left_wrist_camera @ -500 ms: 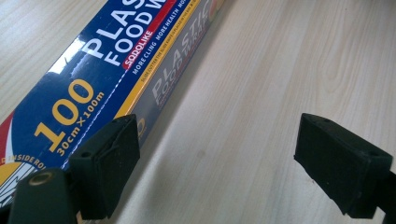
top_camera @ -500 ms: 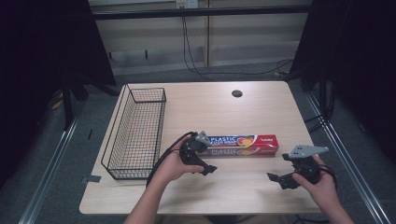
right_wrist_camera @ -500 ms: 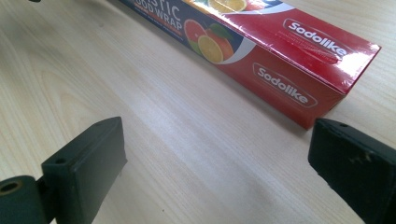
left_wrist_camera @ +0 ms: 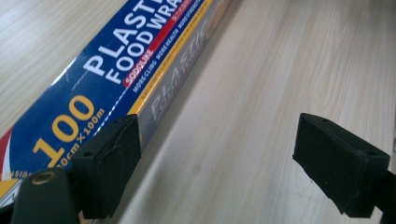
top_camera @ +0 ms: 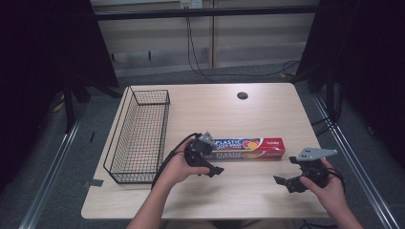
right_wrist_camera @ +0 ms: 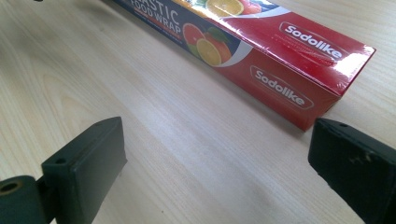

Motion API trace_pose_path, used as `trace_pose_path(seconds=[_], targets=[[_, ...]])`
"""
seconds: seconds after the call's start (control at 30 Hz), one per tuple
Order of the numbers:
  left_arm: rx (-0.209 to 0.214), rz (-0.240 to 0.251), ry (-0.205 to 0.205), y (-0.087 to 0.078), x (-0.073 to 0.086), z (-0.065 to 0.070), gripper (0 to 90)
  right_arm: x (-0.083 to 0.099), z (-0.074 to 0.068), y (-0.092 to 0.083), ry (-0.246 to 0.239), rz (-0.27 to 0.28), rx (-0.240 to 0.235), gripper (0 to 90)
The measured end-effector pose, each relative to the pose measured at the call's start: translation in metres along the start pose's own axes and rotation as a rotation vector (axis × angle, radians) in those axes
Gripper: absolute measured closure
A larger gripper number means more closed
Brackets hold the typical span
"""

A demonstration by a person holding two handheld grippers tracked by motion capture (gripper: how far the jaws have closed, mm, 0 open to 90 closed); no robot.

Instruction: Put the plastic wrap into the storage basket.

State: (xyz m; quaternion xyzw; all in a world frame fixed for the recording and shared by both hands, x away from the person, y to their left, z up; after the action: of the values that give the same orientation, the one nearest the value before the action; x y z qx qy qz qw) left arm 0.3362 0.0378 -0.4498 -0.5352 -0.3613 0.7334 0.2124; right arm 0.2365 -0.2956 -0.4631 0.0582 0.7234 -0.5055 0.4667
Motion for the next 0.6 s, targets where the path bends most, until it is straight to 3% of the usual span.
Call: trace_pose_path(seconds=[0.03, 0.4, 0.6], targets=[[0.003, 0.008, -0.015, 0.0, -0.001, 0.0, 15.1, 0.0, 0.0, 0.0, 0.004, -0.001, 0.001, 3.7], [-0.017, -0.001, 0.007, 0.0, -0.026, -0.008, 15.1, 0.001, 0.001, 0.0, 0.005, -0.001, 0.0, 3.7], [-0.022, 0.002, -0.003, 0.002, -0.038, -0.015, 15.0, 0.001, 0.001, 0.0, 0.002, 0.002, -0.004, 3.7]])
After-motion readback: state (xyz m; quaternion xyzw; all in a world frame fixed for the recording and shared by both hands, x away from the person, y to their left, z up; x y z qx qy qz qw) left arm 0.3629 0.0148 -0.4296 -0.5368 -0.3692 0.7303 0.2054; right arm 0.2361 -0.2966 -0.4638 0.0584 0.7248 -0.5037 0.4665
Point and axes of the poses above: each handheld gripper's, and its own axes: y roughly forward along the jaws, x roughly out of its underside, z roughly to its right, the point moved 1 cm from there along y, roughly forward along the jaws, and after that the axes turned 1 degree about x, right-handed, at the moved point
